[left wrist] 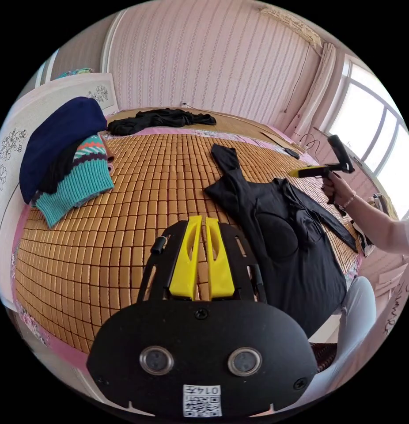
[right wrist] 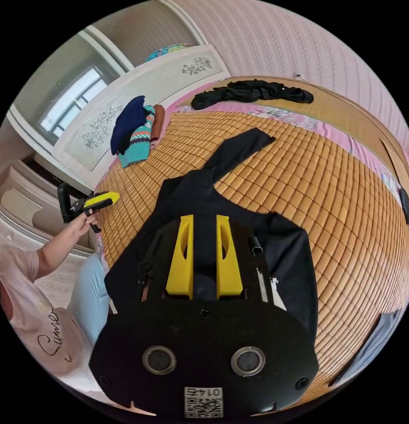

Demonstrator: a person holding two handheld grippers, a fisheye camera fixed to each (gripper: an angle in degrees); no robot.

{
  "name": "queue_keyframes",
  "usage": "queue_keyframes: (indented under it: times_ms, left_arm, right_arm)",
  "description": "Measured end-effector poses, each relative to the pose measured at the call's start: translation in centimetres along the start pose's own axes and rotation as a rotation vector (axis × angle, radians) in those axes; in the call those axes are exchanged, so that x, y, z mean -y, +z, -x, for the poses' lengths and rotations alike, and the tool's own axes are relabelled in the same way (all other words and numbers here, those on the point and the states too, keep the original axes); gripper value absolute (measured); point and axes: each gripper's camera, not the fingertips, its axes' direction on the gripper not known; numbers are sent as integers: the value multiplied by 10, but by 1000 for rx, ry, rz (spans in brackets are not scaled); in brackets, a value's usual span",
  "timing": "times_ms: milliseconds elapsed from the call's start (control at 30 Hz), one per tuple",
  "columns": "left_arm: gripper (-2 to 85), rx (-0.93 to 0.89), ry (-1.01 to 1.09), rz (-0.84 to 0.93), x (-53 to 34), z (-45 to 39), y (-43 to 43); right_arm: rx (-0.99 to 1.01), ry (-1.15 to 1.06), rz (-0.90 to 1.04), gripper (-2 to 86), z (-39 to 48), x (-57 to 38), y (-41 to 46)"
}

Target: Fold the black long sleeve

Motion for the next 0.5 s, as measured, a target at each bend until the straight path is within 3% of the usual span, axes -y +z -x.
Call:
queue_keyframes:
  times_ms: [233, 367, 500]
  left_arm:
    - [-6, -20, -107, -90, -67, 30, -71]
    - [-6, -12, -146, -125, -90, 45, -98]
    - [-6, 20, -164, -133, -103, 57, -119]
  right_arm:
    - [-232, 96, 77, 112, 7, 141, 140]
    - [-155, 191, 149, 57, -2, 162, 203]
    - [3, -15, 117, 1, 35, 171, 212]
